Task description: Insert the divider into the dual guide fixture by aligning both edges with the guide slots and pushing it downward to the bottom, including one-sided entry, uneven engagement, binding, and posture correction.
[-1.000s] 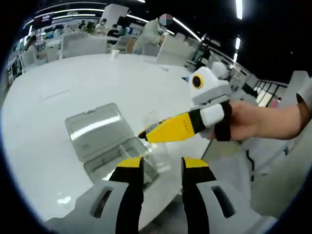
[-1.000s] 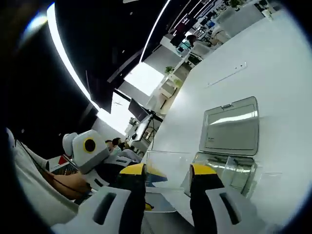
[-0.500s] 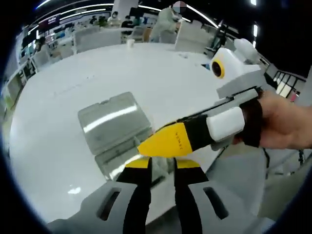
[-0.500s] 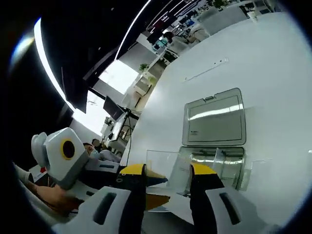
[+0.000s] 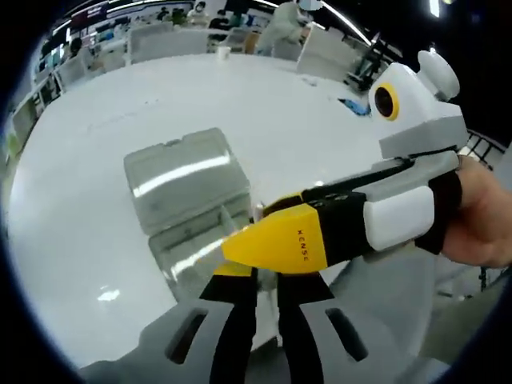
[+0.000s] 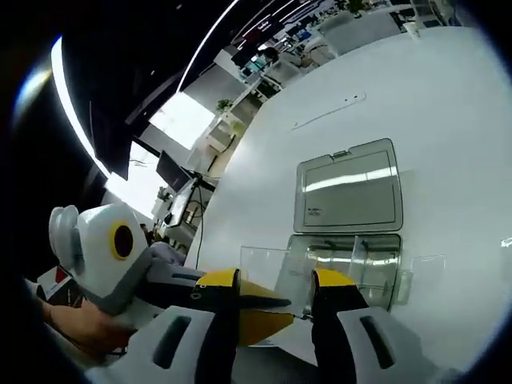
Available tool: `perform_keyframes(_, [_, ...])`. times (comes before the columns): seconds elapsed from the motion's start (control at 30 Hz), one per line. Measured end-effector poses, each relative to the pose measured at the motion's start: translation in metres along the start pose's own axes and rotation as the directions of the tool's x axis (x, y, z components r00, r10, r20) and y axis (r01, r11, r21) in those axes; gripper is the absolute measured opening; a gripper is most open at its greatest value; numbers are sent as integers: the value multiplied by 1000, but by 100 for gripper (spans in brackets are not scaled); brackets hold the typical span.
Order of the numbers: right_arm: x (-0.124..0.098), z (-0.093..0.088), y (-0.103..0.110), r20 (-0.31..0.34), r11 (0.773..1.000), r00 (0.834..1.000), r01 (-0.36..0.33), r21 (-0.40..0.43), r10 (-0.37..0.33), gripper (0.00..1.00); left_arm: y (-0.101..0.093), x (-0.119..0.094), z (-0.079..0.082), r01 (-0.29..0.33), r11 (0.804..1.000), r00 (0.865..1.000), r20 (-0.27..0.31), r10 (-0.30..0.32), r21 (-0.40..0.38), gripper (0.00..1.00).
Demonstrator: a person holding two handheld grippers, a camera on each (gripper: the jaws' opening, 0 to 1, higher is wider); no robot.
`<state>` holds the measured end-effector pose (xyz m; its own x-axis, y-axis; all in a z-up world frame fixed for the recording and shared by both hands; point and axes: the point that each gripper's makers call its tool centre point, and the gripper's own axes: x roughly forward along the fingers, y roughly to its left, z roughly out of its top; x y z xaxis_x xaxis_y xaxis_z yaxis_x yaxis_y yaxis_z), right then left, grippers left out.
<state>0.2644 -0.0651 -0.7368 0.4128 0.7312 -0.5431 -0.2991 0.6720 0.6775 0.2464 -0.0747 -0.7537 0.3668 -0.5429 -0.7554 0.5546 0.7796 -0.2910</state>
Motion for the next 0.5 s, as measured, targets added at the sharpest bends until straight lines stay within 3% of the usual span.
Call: perform_keyframes(0.5, [1,-1,1,-11,1000,1000,9,-25,-9,32,-2,0,-1,68,994,998,-8,-69,-83,2])
